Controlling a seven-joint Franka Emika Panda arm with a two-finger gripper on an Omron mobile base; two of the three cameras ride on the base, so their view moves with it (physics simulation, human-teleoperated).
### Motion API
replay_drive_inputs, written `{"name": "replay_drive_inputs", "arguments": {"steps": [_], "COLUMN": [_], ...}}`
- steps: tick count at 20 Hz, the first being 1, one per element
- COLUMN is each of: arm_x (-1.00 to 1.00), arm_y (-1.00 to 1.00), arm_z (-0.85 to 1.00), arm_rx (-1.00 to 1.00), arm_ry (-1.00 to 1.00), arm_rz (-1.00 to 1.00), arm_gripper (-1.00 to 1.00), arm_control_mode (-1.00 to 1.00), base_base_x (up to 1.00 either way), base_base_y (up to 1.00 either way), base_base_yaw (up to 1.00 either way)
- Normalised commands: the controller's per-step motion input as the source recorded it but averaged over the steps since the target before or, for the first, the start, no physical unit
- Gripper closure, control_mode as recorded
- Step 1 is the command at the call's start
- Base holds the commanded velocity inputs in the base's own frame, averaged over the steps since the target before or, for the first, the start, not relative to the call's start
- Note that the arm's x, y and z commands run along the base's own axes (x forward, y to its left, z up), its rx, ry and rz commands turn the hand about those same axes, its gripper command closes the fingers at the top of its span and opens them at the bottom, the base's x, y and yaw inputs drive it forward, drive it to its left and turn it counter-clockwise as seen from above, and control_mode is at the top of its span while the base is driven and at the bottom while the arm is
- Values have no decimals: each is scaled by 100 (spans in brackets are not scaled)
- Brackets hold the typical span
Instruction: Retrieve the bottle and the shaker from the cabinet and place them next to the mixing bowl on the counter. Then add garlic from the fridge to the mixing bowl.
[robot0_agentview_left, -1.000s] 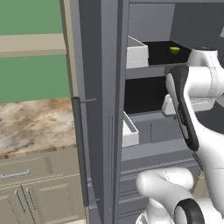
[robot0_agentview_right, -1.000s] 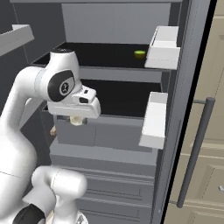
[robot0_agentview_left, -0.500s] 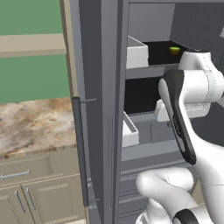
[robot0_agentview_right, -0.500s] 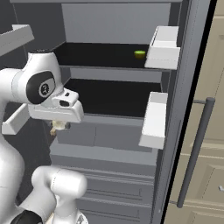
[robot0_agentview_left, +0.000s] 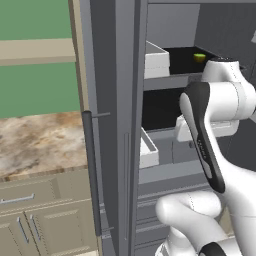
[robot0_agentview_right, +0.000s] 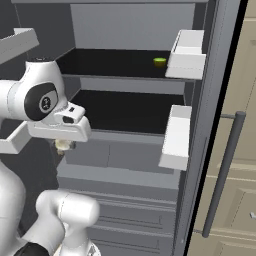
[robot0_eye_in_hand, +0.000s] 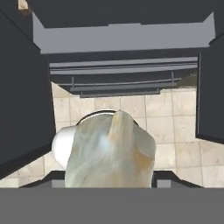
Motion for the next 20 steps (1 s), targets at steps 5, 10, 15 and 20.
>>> {"name": "replay_drive_inputs", "arguments": {"steps": [5, 10, 15, 20], "arm_x": [0, 0, 0, 0], "arm_y": [0, 0, 0, 0], "arm_z": [0, 0, 0, 0], "arm_rx": [0, 0, 0, 0], "arm_ry": [0, 0, 0, 0], "arm_rz": [0, 0, 0, 0], "arm_gripper": [100, 100, 100, 100], "arm_control_mode": [100, 100, 100, 100], "base_base_x": [-35, -98, -30, 0], "base_base_y": [-5, -28, 1, 6], "base_base_yaw": [-1, -40, -89, -100]}}
